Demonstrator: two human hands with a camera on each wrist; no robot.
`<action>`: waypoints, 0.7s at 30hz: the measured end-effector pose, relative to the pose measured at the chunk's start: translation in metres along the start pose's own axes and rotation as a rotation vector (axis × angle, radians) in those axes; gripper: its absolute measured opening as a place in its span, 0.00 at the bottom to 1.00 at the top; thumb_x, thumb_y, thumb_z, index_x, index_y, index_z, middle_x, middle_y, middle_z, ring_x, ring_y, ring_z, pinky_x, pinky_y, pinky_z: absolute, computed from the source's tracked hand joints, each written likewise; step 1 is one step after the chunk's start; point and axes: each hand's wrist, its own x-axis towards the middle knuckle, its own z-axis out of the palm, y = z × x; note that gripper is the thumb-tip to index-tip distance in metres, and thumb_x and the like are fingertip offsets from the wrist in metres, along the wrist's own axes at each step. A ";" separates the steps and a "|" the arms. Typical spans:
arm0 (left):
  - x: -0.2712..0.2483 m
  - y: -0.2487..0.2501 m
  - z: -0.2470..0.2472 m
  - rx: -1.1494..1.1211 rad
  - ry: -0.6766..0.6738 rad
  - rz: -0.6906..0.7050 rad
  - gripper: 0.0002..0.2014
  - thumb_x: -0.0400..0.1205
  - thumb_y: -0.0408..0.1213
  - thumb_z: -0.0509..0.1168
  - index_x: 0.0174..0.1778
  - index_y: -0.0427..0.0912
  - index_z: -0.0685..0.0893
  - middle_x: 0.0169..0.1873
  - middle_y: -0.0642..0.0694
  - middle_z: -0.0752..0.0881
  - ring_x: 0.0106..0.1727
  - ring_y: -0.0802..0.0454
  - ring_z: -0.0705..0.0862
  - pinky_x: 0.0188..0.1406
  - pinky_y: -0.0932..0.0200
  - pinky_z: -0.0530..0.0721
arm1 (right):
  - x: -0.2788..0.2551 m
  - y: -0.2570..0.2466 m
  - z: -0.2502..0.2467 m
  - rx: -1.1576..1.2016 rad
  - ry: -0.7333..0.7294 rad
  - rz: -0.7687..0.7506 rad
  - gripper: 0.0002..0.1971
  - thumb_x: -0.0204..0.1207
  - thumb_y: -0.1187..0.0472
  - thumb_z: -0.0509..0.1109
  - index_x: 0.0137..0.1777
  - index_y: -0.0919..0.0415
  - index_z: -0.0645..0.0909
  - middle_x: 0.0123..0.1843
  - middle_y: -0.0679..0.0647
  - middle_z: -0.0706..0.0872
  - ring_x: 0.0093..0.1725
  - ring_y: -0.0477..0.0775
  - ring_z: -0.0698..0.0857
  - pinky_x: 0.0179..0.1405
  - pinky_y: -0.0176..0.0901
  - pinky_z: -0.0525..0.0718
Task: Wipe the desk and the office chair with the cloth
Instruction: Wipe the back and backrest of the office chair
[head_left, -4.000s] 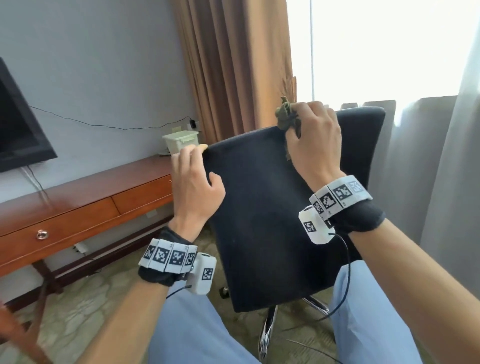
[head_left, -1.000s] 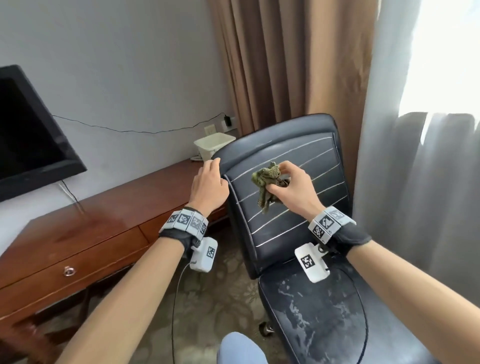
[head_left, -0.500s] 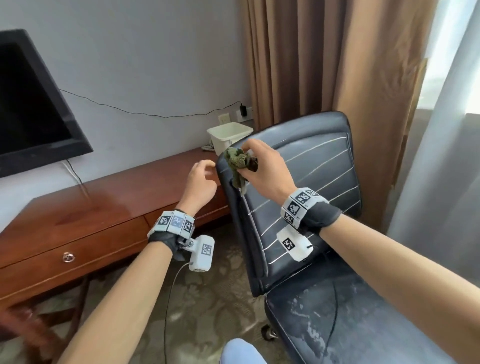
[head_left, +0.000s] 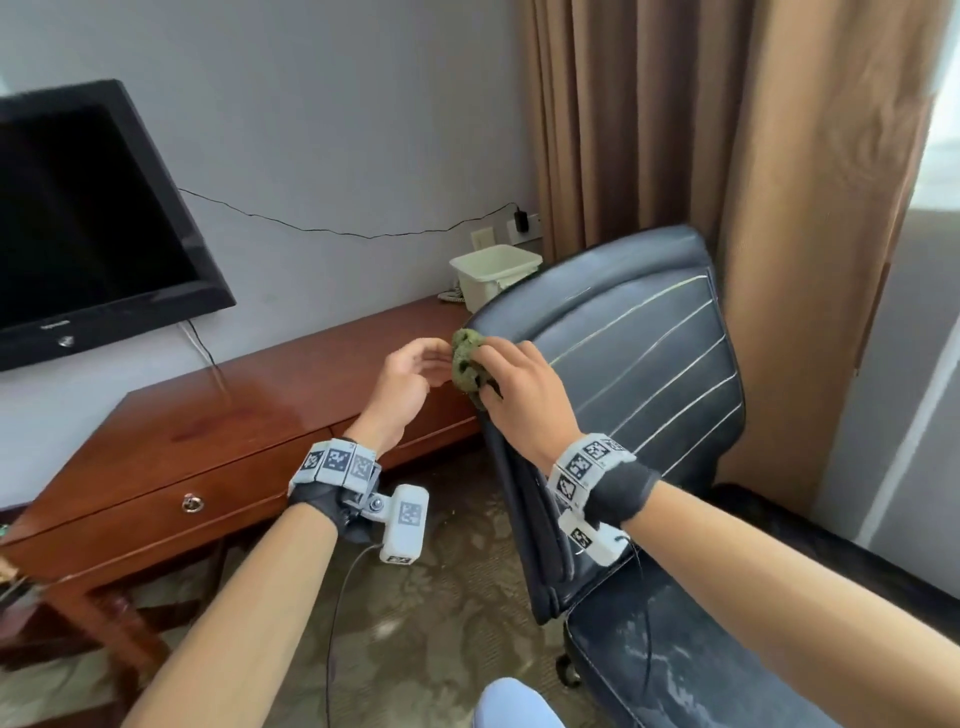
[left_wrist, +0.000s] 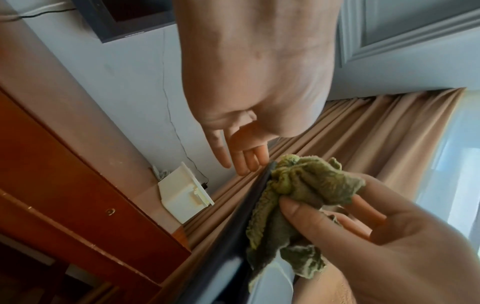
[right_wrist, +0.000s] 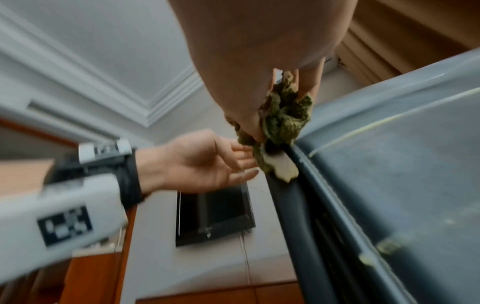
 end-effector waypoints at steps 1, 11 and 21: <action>0.000 0.005 0.001 -0.004 0.019 -0.003 0.31 0.71 0.06 0.45 0.52 0.37 0.85 0.42 0.49 0.91 0.43 0.63 0.90 0.46 0.65 0.87 | 0.004 -0.001 -0.006 0.034 -0.003 0.010 0.22 0.69 0.73 0.72 0.64 0.60 0.82 0.60 0.54 0.85 0.51 0.64 0.78 0.42 0.62 0.85; 0.013 0.031 0.005 0.034 0.096 -0.031 0.27 0.76 0.10 0.48 0.51 0.36 0.89 0.41 0.43 0.91 0.37 0.55 0.88 0.38 0.66 0.86 | 0.017 0.020 -0.020 -0.070 -0.083 -0.157 0.27 0.73 0.71 0.70 0.72 0.55 0.81 0.67 0.54 0.81 0.54 0.63 0.76 0.35 0.61 0.87; 0.010 0.036 0.012 0.178 0.146 -0.026 0.19 0.76 0.17 0.60 0.45 0.44 0.90 0.42 0.49 0.92 0.44 0.55 0.87 0.47 0.62 0.84 | 0.035 0.039 -0.043 0.153 0.076 0.006 0.25 0.70 0.72 0.72 0.69 0.60 0.83 0.60 0.56 0.84 0.58 0.65 0.84 0.57 0.55 0.84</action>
